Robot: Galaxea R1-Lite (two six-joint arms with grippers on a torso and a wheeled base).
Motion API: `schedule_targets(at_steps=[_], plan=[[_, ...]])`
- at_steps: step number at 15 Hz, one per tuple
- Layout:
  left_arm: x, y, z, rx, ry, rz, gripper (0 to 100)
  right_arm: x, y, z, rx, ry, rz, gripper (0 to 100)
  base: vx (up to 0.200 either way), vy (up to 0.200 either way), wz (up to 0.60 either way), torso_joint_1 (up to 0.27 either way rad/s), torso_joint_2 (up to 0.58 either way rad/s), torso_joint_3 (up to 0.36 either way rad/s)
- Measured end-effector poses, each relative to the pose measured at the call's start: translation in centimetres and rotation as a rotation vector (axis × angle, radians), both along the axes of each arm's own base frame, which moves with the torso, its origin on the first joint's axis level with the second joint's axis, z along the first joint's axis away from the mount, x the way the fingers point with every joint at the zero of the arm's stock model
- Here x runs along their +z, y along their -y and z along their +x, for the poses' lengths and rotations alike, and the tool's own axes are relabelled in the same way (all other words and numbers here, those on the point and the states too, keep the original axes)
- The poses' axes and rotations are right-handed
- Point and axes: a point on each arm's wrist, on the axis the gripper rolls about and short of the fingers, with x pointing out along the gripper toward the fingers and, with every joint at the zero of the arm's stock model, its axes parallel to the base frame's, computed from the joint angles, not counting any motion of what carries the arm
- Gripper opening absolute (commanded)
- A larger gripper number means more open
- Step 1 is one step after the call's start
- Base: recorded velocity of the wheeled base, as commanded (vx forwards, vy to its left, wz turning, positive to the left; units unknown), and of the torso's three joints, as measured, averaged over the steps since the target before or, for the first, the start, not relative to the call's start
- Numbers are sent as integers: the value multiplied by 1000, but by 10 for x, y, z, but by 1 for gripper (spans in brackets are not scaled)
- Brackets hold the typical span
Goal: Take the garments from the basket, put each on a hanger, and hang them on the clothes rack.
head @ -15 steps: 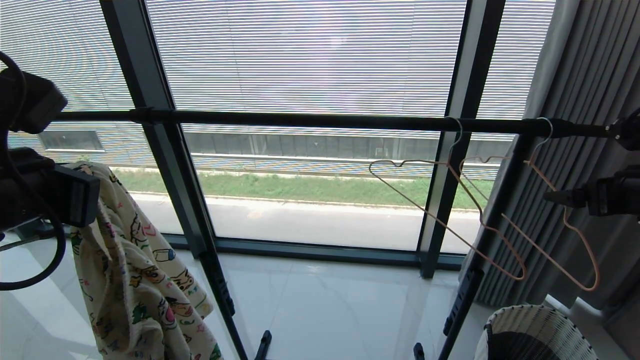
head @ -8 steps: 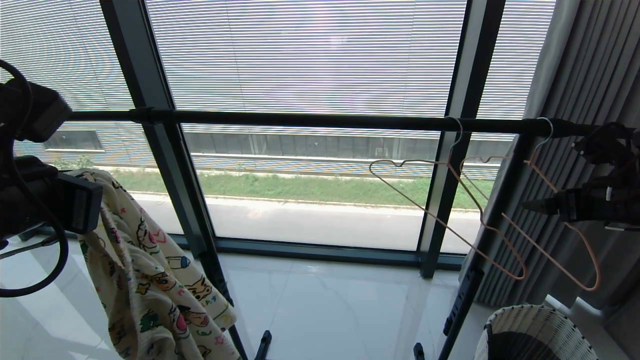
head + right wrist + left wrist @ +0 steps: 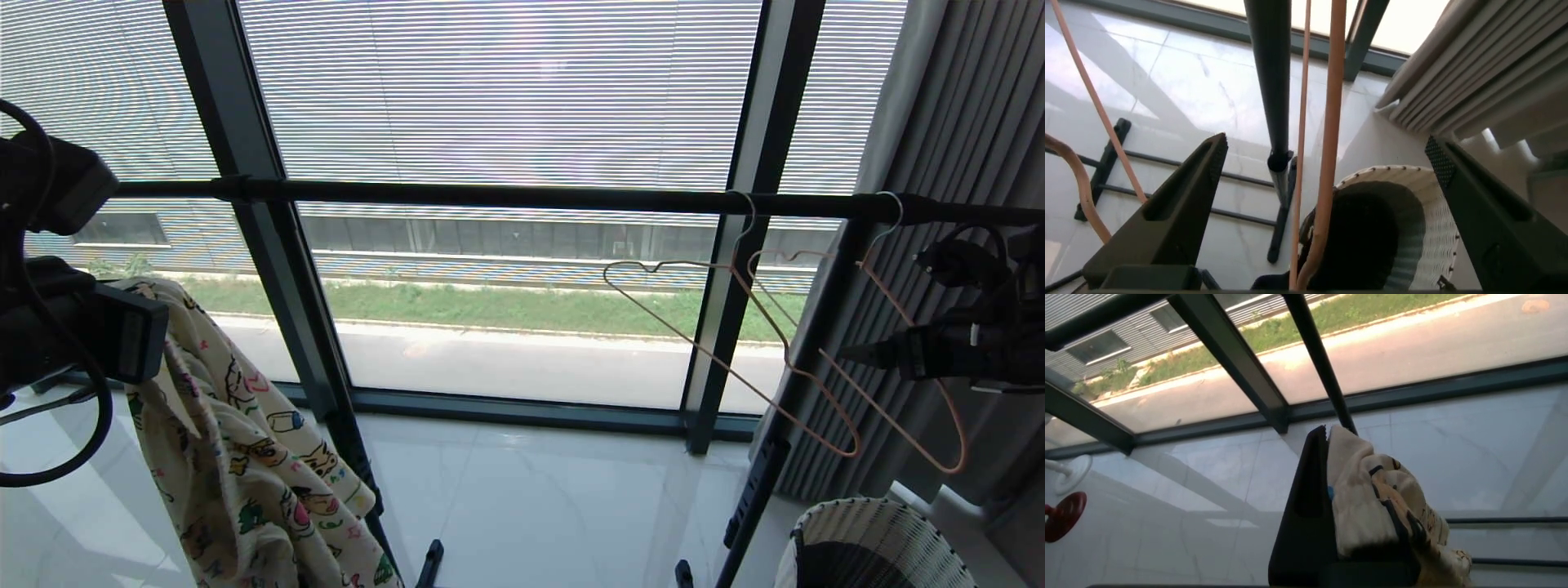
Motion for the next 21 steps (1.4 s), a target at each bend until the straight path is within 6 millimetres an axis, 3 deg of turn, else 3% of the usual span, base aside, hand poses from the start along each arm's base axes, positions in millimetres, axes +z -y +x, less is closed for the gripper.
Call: schedule_targets(at_steps=[11,21], plan=[[-1,0,0,1,-4,-1,0,4,0,-3,-1,15,-2,0,0,0,0,0,0,0],[-1,0,-1,1,-4,-2,0,25,0,-22,-21,158,18,0,0,0,0,0,0,0]])
